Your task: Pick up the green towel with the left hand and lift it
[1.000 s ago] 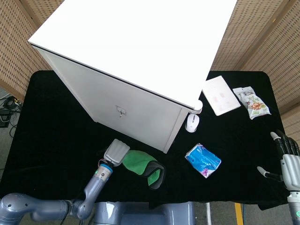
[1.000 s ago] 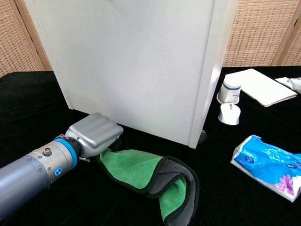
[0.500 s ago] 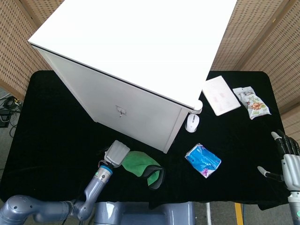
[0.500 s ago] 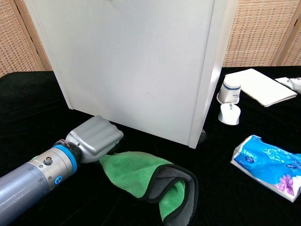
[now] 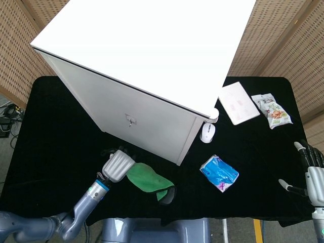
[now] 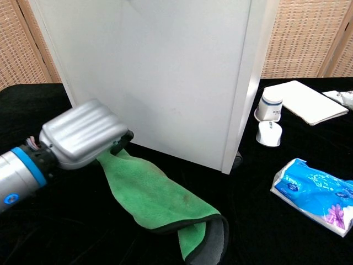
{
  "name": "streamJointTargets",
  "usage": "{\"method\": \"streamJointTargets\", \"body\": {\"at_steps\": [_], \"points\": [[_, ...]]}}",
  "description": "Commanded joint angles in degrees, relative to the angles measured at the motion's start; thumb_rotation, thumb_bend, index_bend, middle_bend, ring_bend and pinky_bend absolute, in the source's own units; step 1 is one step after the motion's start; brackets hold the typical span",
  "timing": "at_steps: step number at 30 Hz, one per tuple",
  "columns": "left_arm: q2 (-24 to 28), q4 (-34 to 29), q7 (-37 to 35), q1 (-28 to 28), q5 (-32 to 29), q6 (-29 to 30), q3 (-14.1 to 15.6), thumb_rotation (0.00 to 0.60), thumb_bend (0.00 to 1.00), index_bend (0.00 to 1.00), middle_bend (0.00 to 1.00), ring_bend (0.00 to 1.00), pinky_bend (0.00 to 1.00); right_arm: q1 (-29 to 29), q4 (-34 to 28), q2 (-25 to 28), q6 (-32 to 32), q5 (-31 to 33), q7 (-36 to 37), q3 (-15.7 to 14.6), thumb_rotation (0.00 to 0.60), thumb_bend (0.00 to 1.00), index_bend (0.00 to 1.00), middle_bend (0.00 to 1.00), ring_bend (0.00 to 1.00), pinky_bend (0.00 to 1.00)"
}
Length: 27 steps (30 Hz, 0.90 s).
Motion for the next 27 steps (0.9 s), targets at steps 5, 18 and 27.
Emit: {"method": "streamJointTargets", "body": {"at_steps": [5, 18, 27], "points": [[10.4, 2.1, -5.8, 2.3, 19.0, 16.0, 3.9, 0.6, 0.45, 0.77, 0.81, 0.67, 0.6, -0.1, -0.2, -0.1, 0.2, -0.4, -0.6, -0.2, 0.6, 0.12, 0.0, 0.0, 0.0, 0.0], [15.3, 13.7, -13.9, -1.4, 35.3, 27.0, 1.2, 0.6, 0.45, 0.79, 0.81, 0.67, 0.6, 0.0, -0.3, -0.6, 0.1, -0.3, -1.6, -0.2, 0.6, 0.12, 0.0, 0.0, 0.0, 0.0], [17.7, 8.4, -10.2, -4.6, 40.9, 25.0, -2.2, 0.6, 0.45, 0.79, 0.81, 0.67, 0.6, 0.0, -0.3, -0.6, 0.1, -0.3, -1.6, -0.2, 0.6, 0.12, 0.0, 0.0, 0.0, 0.0]]}}
